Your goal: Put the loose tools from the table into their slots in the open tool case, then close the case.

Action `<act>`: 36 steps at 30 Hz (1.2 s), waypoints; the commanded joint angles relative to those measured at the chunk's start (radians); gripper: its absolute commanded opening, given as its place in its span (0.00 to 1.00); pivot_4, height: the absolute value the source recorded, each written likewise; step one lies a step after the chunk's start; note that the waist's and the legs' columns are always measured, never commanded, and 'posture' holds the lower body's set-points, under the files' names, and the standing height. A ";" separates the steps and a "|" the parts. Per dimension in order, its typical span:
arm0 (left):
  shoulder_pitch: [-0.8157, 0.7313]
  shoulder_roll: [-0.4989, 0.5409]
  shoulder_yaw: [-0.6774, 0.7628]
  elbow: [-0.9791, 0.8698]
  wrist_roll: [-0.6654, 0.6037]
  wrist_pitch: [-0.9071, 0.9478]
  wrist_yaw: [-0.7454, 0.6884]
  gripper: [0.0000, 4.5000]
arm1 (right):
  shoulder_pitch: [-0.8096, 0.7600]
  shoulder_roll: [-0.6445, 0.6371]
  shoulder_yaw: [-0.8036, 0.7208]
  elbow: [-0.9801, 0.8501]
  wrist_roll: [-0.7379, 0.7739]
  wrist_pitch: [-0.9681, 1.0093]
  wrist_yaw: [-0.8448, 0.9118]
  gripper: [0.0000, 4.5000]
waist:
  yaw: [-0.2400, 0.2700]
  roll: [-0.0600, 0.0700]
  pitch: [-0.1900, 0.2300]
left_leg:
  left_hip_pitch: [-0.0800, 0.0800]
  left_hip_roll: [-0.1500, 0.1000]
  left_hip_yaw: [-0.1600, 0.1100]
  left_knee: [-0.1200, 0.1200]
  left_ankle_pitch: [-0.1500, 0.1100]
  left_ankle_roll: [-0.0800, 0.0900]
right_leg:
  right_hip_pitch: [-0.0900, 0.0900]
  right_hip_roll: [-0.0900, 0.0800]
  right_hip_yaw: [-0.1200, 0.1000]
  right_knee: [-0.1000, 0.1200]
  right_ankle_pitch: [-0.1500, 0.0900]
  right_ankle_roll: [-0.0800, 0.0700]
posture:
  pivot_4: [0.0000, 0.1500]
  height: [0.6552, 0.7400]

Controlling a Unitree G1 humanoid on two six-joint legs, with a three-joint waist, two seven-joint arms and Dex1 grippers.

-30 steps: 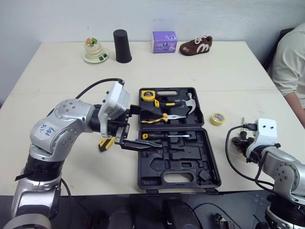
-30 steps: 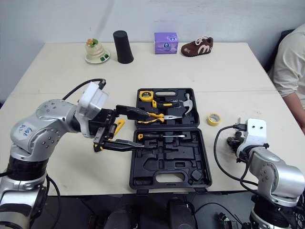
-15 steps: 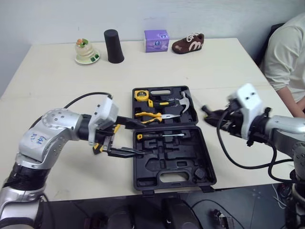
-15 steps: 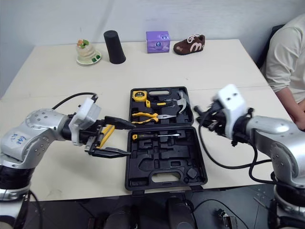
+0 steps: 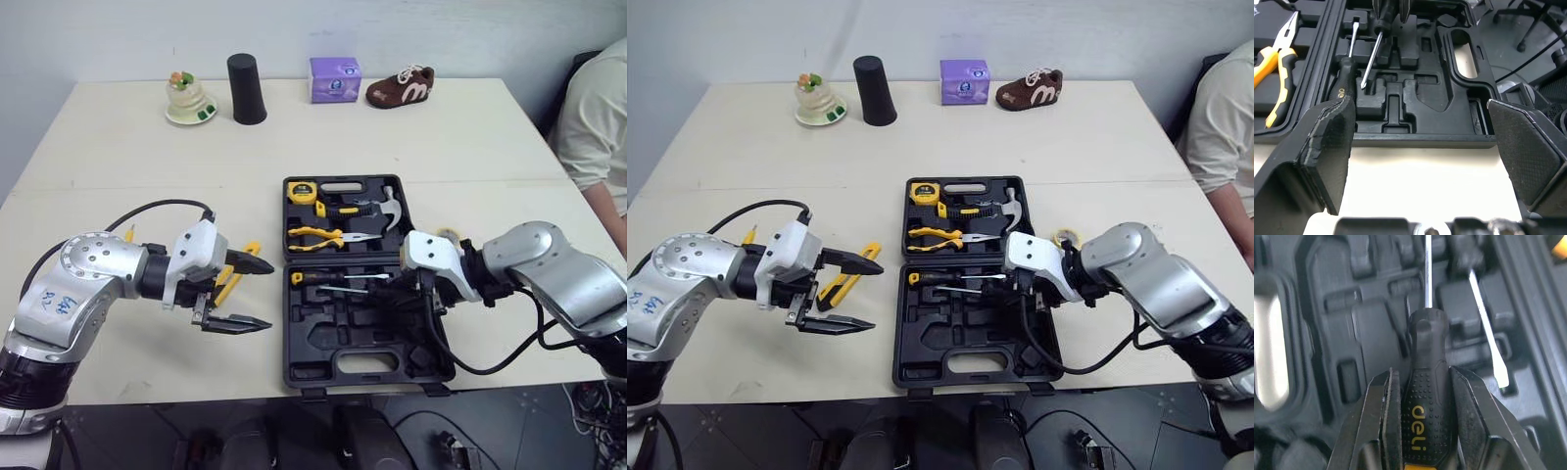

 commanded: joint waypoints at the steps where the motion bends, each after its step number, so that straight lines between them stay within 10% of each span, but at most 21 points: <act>1: 0.013 0.014 0.025 -0.030 -0.003 -0.010 0.002 1.00 | -0.021 0.013 0.003 0.039 -0.060 -0.047 0.024 0.23 | -0.001 0.000 0.000 | 0.001 0.000 0.000 0.000 0.000 0.000 | 0.000 0.000 0.000 0.000 0.000 0.000 | 1.00 0.88; 10: -0.006 0.003 0.014 -0.023 -0.002 -0.009 0.007 1.00 | -0.065 0.072 0.048 0.141 -0.199 -0.199 0.082 0.23 | -0.005 0.000 0.000 | 0.003 0.000 0.001 0.001 0.001 -0.002 | 0.001 0.001 0.000 0.003 0.000 -0.001 | 1.00 0.88; 17: 0.007 -0.006 0.014 -0.021 -0.004 -0.026 -0.001 1.00 | -0.094 0.059 -0.035 0.041 -0.111 -0.100 0.154 0.93 | -0.004 0.000 0.000 | 0.003 0.001 0.001 0.001 0.001 -0.002 | 0.001 0.001 0.000 0.004 0.000 -0.001 | 1.00 0.88; 23: -0.007 -0.030 -0.004 0.003 0.003 -0.041 -0.003 1.00 | 0.005 0.244 -0.194 0.096 0.015 -0.119 0.019 0.93 | -0.005 -0.001 0.000 | 0.004 0.002 0.001 0.002 0.001 -0.002 | 0.002 0.001 0.000 0.004 0.000 -0.001 | 1.00 0.88; 33: -0.058 -0.054 -0.036 0.048 0.021 -0.049 -0.025 1.00 | 0.142 0.330 -0.268 0.262 0.047 -0.279 0.038 0.01 | -0.001 -0.001 -0.001 | 0.004 -0.003 0.002 0.003 0.001 -0.001 | 0.003 0.003 0.000 0.006 0.000 0.000 | 1.00 0.88; 36: -0.073 -0.059 -0.040 0.056 0.015 -0.042 -0.027 1.00 | 0.169 0.313 -0.251 0.263 0.024 -0.286 0.046 0.01 | -0.001 -0.001 -0.001 | 0.004 -0.002 0.001 0.002 0.001 -0.001 | 0.002 0.003 0.000 0.006 0.000 0.000 | 1.00 0.88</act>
